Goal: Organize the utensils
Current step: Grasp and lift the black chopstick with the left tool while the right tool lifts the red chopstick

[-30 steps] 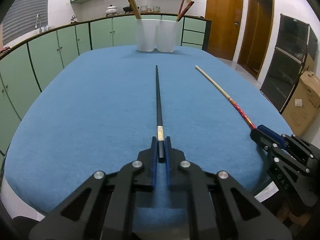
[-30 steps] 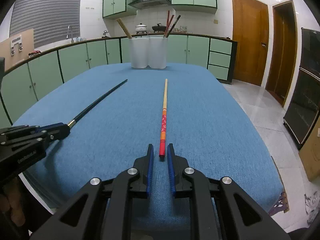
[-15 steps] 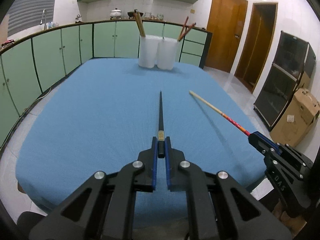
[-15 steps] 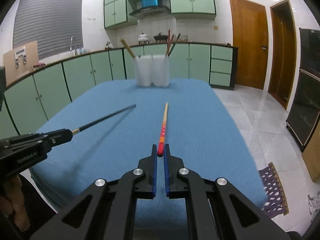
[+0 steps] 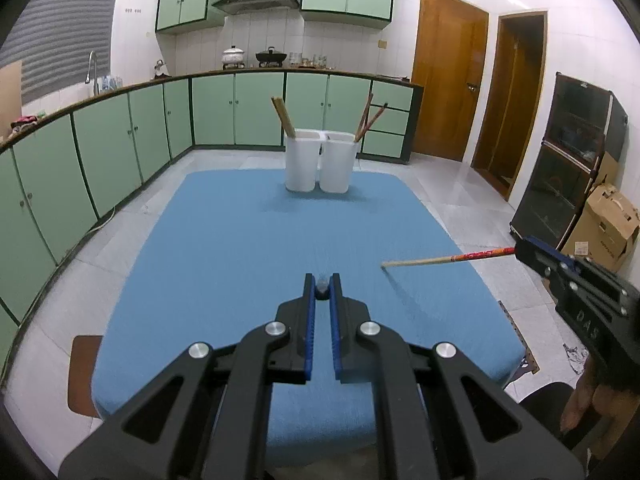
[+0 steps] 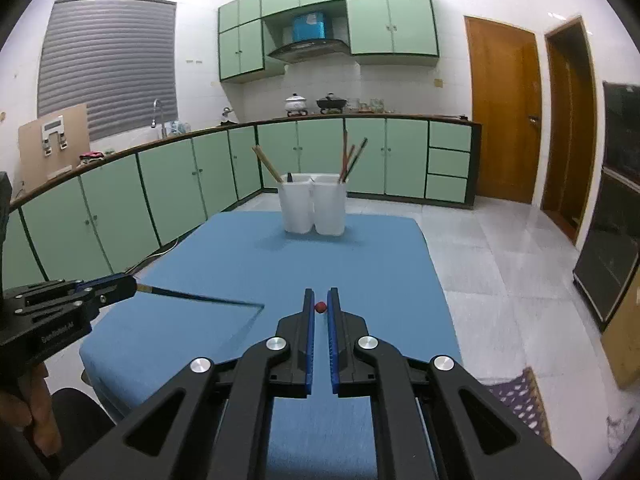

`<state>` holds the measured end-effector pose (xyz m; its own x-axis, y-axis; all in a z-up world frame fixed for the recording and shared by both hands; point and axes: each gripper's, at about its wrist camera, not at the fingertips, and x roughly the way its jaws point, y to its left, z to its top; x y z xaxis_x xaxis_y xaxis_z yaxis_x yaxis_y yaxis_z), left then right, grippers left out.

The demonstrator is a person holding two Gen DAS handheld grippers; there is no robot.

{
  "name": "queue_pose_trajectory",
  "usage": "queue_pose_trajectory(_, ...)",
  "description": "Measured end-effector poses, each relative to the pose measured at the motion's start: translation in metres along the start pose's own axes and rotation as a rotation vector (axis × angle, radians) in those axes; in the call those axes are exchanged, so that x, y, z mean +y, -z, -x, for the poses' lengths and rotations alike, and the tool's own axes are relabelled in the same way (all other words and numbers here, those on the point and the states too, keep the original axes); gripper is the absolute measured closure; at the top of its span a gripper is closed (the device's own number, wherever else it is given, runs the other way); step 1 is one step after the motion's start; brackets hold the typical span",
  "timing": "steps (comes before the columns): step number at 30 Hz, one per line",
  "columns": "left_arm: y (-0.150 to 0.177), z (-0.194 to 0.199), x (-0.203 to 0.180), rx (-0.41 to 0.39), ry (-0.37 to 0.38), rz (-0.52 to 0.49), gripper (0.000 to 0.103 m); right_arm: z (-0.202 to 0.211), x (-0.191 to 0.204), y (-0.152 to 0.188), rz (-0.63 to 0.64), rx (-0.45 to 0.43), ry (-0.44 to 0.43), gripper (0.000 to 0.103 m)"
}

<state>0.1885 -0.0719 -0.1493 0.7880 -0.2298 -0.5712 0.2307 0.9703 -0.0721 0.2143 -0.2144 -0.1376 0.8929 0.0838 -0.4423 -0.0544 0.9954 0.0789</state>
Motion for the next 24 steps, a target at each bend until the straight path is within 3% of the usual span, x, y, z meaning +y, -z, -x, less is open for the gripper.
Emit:
queue_pose_trajectory(14, -0.033, -0.006, 0.001, 0.0, 0.025, -0.049, 0.097, -0.039, 0.004, -0.066, 0.103, 0.061, -0.051, 0.097)
queue_pose_trajectory(24, -0.074, -0.029, 0.003, 0.015, 0.062, -0.064, 0.097, -0.083, -0.005, -0.116, 0.126, 0.178, -0.13, 0.097)
